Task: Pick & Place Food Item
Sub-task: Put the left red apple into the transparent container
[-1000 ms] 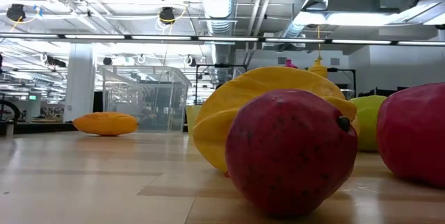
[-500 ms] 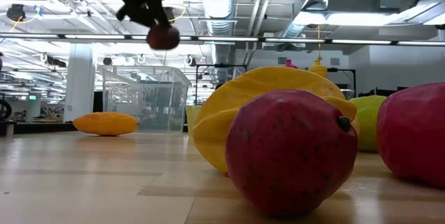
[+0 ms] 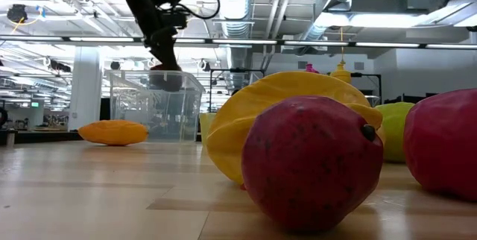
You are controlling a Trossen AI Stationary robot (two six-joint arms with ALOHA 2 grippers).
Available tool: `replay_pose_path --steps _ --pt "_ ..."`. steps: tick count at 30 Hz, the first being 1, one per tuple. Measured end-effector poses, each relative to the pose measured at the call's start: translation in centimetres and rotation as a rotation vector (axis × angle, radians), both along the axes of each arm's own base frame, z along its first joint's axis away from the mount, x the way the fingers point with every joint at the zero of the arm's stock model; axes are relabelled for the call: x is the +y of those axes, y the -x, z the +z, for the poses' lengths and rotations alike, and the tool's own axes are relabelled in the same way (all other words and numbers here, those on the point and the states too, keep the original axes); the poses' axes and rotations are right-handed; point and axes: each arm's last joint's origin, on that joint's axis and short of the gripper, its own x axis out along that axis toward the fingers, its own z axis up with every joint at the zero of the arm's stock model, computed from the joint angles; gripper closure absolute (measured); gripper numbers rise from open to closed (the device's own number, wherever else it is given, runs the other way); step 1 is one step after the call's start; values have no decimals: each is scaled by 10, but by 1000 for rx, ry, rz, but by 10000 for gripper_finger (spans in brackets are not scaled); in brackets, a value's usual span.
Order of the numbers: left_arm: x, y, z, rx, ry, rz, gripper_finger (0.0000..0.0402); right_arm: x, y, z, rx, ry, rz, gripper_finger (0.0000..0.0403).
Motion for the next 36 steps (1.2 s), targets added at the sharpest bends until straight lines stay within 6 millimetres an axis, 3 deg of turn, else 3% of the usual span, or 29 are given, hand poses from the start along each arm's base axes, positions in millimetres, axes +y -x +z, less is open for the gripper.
replay_pose_path --steps 16,36 --pt "15 -18 -40 129 108 -89 222 0 0 0 2 -1 -1 49" --pt "10 -17 -64 138 230 43 222 0 0 -1 5 -1 -1 49"
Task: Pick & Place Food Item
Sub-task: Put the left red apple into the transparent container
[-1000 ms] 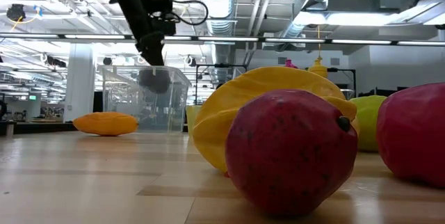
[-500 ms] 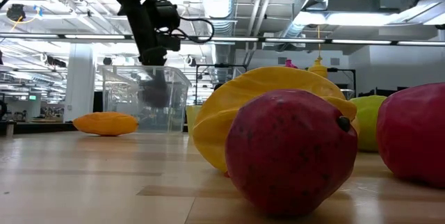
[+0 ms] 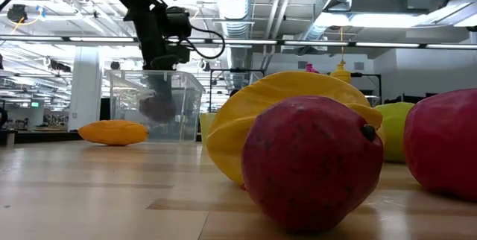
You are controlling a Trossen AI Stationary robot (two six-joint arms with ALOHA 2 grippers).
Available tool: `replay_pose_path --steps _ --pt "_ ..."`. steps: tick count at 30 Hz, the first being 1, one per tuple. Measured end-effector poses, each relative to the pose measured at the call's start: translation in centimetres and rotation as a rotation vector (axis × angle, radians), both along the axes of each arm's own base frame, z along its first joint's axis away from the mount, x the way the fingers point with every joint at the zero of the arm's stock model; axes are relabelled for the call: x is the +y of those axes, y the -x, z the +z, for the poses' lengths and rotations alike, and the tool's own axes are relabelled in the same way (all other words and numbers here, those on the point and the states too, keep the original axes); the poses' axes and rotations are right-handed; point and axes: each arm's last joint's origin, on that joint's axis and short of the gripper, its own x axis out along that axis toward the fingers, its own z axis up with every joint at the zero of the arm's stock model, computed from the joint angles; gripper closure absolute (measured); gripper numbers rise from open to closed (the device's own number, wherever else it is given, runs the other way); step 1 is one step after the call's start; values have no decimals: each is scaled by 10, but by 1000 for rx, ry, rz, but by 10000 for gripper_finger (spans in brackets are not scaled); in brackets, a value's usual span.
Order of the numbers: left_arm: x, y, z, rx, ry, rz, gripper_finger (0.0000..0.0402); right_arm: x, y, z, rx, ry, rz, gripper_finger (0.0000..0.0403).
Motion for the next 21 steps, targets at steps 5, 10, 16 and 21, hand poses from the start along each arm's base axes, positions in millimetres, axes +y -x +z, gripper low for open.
replay_pose_path --steps 5,10,16,21 --pt "2 0 0 -17 -12 7 215 0 0 0 -1 0 0 49" --pt "3 -1 -6 -51 -12 -2 216 0 0 0 -1 0 0 49" --pt "1 1 -15 -48 -3 -4 210 0 0 0 -1 0 2 49" --pt "1 0 -15 -60 -11 -5 203 0 0 0 -2 0 2 49"
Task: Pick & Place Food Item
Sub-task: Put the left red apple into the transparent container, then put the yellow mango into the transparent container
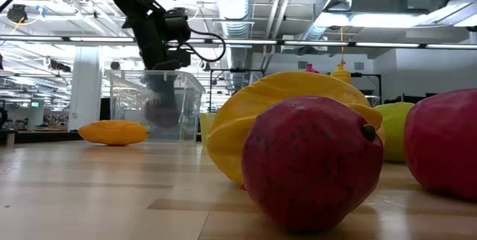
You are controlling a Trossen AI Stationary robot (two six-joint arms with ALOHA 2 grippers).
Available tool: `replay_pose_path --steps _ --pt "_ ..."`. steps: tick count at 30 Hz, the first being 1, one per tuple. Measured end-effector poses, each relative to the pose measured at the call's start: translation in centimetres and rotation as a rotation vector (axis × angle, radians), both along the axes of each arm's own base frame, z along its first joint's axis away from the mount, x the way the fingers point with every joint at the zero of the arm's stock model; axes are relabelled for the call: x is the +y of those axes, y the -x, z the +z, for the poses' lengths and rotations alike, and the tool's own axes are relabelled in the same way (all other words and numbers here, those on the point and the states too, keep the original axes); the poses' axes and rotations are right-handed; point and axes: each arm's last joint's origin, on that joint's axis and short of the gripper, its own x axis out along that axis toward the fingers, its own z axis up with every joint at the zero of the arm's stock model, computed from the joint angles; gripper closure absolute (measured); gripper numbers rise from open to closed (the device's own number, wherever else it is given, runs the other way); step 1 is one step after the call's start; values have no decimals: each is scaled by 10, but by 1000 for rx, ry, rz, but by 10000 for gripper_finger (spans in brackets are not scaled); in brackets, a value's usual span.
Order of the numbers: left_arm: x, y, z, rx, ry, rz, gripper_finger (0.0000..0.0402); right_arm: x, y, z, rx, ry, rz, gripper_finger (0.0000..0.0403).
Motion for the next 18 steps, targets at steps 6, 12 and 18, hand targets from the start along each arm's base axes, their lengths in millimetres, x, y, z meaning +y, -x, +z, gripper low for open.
replay_pose_path --steps 6,12,18 --pt "0 -1 1 -19 2 -7 198 0 0 0 0 0 -1 49" --pt "0 -2 1 -43 29 -27 177 0 0 0 0 0 -1 49" --pt "-2 -1 6 -66 29 -37 148 0 0 0 0 0 -1 49"
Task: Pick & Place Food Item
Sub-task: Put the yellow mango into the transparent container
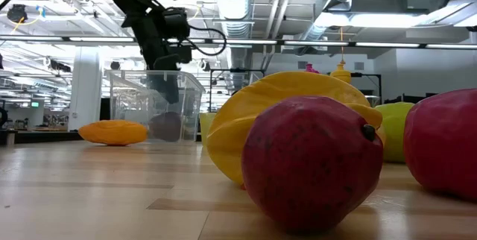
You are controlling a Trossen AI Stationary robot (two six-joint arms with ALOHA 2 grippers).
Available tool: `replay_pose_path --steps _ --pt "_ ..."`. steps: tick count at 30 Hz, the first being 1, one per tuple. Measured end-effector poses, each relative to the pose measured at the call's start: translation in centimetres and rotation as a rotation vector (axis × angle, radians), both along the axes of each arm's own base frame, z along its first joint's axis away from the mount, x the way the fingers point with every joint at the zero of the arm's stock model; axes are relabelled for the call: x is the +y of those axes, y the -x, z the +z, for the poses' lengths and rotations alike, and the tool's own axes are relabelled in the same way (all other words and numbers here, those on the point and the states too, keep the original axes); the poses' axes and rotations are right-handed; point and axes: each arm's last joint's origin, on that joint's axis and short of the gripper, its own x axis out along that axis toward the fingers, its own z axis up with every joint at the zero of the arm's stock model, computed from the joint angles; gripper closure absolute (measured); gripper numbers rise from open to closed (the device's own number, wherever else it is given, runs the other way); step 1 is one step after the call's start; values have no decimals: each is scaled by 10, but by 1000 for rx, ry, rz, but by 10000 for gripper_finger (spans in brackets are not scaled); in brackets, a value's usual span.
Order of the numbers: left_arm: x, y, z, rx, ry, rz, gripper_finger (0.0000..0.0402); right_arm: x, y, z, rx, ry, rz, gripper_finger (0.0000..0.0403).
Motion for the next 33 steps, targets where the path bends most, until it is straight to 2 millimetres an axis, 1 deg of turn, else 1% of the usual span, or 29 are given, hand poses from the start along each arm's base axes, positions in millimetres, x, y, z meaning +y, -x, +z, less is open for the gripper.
replay_pose_path --steps 3,6,8,10,12,13,15,19,22,25,27,30,33 --pt "-4 3 15 -21 -14 -4 132 0 0 0 0 0 0 49" --pt "-11 9 45 -91 -56 -17 122 0 0 0 1 0 0 49" --pt "-20 16 67 -151 -97 -30 120 0 0 0 1 0 0 49" --pt "-35 25 90 -211 -144 -48 120 0 0 0 1 0 0 49" --pt "-53 37 110 -248 -179 -70 119 0 0 0 1 0 0 49" --pt "-63 43 116 -254 -184 -72 119 0 0 0 1 0 0 49" --pt "-83 52 122 -248 -153 -53 119 0 0 0 1 0 0 49" --pt "-124 62 123 -186 -39 -91 125 0 0 0 1 0 0 49" --pt "-156 63 117 -108 77 -140 135 0 0 0 0 0 -2 49" --pt "-185 67 109 27 151 -220 144 0 0 0 0 0 -2 49" --pt "-202 69 101 109 152 -262 149 0 0 0 1 0 -2 49" --pt "-216 72 84 183 120 -290 153 0 0 0 1 0 -1 49" --pt "-221 74 62 227 92 -277 151 0 0 0 1 0 -1 49"
